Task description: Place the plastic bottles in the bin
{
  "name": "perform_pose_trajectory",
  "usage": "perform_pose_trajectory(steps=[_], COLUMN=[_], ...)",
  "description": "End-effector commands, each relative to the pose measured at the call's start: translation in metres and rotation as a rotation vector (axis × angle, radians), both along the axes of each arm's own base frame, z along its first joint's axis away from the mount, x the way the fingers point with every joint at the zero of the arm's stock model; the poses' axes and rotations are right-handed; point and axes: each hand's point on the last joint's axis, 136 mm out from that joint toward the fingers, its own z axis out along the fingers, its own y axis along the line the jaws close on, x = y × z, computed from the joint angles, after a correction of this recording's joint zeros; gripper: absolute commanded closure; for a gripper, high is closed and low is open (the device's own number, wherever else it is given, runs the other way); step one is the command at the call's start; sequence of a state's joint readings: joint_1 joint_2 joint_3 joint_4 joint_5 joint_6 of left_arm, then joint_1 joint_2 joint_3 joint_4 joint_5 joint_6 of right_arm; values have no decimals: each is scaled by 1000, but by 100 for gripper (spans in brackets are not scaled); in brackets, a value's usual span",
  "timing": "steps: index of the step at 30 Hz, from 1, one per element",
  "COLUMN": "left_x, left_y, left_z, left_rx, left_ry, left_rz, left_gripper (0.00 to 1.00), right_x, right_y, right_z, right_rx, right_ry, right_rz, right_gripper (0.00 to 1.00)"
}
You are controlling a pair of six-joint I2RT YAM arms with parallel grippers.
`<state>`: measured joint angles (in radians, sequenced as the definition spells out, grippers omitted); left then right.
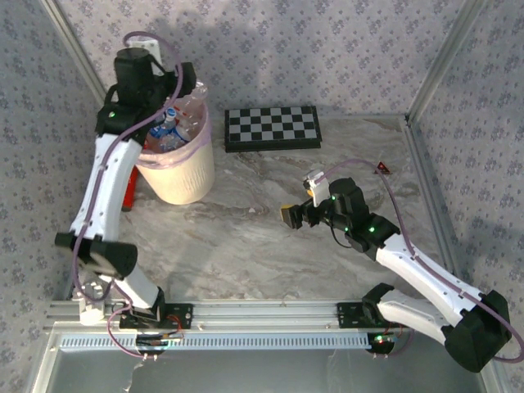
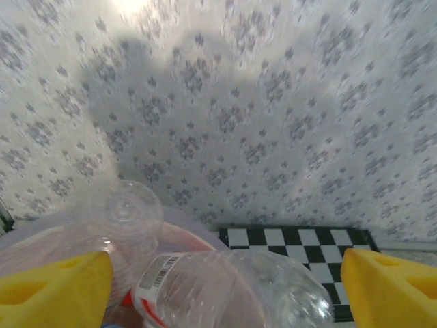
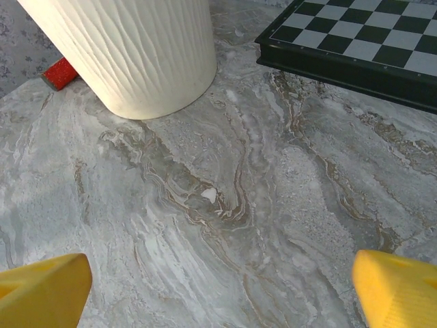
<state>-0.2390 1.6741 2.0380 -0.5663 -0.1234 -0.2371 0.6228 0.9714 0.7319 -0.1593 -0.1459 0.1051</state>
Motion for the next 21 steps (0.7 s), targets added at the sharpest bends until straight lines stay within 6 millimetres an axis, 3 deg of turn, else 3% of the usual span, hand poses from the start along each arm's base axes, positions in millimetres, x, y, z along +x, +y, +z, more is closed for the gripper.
perform_pose_trajectory(steps=[1, 5, 8, 9, 15, 21], left_x=[14, 27, 26, 24, 7, -32], left_y=[7, 34, 47, 50, 50, 72], left_z=[-18, -61, -82, -99, -119, -110], left_rx=[90, 97, 54, 39, -16, -58], left_ry=[55, 161, 192, 222, 255, 226], left_rz=[45, 151, 193, 198, 193, 264], left_gripper=[13, 19, 22, 23, 29, 39], right_x=[1, 0, 0, 0, 1, 0], right_y=[2, 2, 2, 2, 4, 3], right_z=[12, 10, 7, 7, 4, 2], right_rx=[18, 13, 8, 7, 5, 5], right_ry=[-2, 4, 9, 9, 18, 20], right_rz=[-9, -9, -7, -7, -3, -7], right_gripper=[0, 0, 0, 0, 0, 0])
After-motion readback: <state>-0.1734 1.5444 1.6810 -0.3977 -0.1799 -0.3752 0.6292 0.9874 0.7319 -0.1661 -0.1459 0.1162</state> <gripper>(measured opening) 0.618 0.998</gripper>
